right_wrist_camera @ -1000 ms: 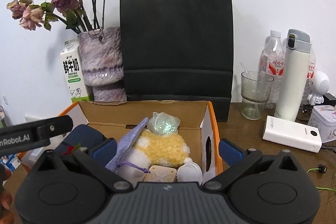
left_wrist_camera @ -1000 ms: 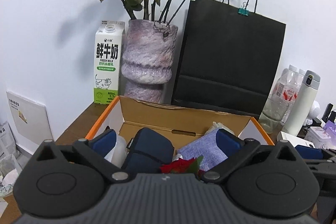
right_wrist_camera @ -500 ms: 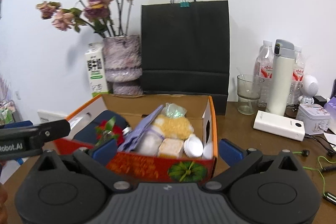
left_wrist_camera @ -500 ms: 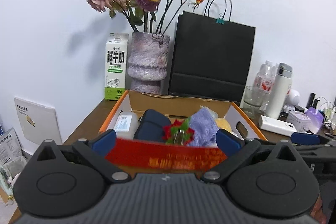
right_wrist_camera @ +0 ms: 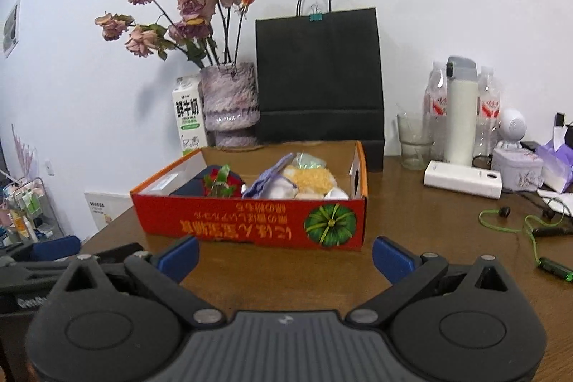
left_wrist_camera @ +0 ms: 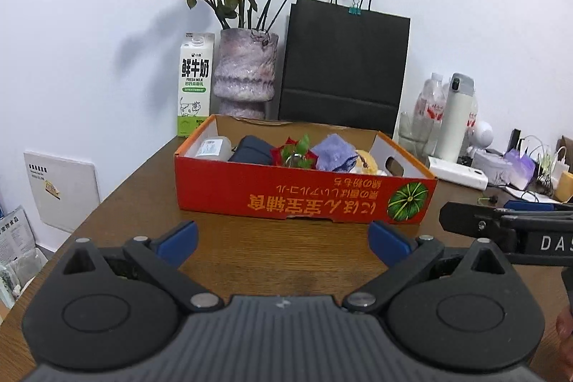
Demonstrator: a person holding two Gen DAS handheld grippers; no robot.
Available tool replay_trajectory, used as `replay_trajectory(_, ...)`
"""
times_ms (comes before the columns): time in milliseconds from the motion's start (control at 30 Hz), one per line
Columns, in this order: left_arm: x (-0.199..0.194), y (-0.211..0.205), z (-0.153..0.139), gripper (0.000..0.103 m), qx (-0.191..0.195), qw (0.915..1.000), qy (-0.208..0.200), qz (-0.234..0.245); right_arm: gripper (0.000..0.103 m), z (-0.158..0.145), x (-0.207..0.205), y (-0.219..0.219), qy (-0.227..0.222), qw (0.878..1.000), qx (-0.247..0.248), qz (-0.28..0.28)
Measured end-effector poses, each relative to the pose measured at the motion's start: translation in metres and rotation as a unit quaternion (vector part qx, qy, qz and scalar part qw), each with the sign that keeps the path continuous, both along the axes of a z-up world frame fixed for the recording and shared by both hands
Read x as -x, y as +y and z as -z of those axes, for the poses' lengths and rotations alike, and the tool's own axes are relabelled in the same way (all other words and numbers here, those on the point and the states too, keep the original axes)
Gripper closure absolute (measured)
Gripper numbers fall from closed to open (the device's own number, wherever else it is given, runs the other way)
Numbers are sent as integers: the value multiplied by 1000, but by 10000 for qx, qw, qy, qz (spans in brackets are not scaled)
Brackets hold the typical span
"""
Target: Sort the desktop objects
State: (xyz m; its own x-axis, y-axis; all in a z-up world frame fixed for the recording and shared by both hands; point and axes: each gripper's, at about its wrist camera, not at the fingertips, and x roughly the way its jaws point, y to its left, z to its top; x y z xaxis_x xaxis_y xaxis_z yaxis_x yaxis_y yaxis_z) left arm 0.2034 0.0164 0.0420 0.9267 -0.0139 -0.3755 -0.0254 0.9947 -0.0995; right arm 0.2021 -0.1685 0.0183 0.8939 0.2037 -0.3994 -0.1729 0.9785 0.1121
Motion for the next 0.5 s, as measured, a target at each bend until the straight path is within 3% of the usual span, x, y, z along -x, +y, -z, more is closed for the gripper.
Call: replay_trajectory(500, 4, 3, -1, 0, 4, 9998, -137, -157, 0, 6, -2, 5, 60, 9999, 128, -24)
